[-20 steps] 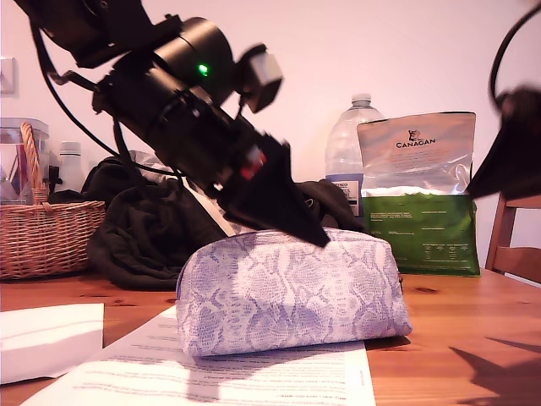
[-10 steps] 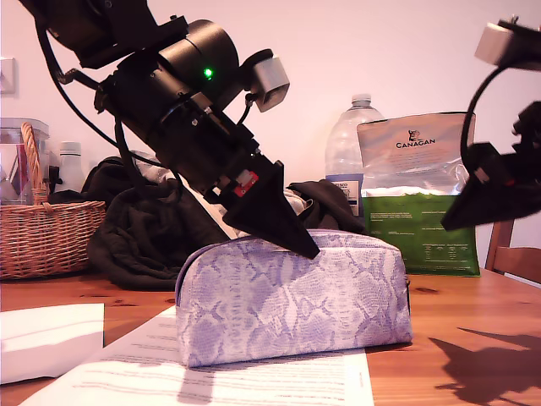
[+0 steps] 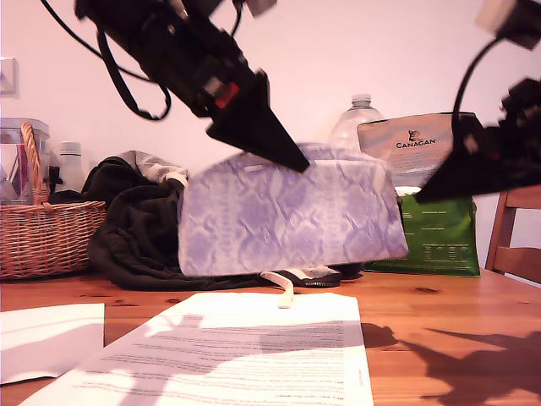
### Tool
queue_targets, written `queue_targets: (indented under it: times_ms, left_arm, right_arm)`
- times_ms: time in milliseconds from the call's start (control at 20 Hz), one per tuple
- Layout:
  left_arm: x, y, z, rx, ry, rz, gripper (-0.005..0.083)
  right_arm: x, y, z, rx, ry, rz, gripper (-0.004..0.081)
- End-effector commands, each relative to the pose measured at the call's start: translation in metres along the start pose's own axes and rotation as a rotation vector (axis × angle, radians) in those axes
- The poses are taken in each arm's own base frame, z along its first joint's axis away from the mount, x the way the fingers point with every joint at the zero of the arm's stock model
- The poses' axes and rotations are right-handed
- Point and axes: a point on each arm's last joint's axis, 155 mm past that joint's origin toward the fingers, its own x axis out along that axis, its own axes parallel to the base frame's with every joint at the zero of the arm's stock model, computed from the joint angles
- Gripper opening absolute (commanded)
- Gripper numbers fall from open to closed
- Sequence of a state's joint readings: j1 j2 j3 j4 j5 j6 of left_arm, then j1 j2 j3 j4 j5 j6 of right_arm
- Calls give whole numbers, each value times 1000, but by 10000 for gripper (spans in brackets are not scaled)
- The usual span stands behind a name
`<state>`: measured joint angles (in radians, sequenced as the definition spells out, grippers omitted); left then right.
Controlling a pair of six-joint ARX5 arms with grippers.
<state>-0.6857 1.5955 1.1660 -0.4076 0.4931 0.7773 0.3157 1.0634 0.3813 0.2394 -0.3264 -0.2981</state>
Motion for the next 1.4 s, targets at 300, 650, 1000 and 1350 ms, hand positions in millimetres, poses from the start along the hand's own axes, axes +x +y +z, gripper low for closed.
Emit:
queue_targets:
  times_ms: [300,650,1000,1350]
  left_arm:
    - [-24,2,23,83,-47,48,-20]
    - [-34,-21,38,136,-71,1,-20]
    - [-29,-31,37,220,-31,-5,-20]
    - [-33,-27,44,236,-54,19,-20]
  right_arm:
    - [2,10,-4,-15,-4,47,385]
    - [4,13,7,-49,-53,69,350]
    - [3,24,10,-72,-74,129,306]
    - [4,38,1,-69,-35,168,186]
